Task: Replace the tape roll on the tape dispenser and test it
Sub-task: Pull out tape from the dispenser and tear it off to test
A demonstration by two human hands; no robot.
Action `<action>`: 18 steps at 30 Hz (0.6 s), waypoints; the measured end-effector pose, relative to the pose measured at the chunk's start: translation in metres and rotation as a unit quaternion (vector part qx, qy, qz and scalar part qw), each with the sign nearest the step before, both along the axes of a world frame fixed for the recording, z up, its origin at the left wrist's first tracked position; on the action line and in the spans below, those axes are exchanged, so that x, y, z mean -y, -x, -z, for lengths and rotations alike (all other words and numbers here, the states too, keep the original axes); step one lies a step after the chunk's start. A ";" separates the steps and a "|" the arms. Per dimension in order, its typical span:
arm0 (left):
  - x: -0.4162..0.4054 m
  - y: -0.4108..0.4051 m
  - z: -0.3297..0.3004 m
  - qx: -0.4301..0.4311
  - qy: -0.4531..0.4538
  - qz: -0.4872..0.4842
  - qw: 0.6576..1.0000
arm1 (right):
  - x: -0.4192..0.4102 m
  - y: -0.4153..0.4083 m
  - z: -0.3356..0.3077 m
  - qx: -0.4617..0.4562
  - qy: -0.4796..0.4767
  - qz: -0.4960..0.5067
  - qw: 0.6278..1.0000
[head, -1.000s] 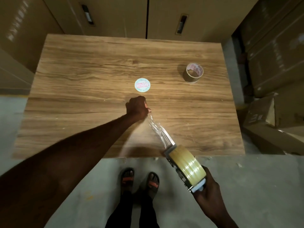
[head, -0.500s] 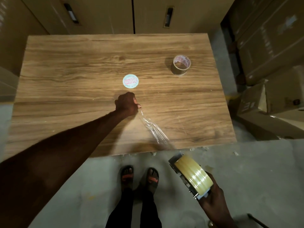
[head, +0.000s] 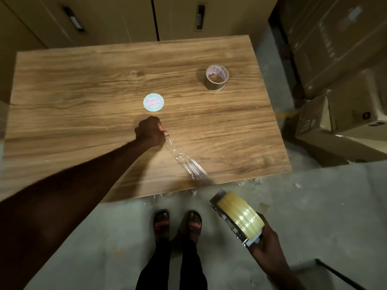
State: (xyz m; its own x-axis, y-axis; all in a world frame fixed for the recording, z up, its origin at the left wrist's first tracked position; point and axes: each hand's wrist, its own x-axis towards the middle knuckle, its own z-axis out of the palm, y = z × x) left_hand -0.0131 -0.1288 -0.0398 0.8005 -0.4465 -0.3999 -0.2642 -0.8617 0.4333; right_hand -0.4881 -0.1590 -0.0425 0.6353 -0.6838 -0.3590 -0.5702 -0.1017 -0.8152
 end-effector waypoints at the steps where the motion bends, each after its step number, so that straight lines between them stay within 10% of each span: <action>1: 0.000 0.000 0.000 0.001 0.001 0.003 1.000 | 0.001 -0.003 -0.001 0.000 0.000 0.001 1.000; 18: -0.001 -0.005 -0.001 -0.006 -0.004 0.040 0.999 | -0.019 0.019 0.031 -0.069 -0.131 0.183 0.972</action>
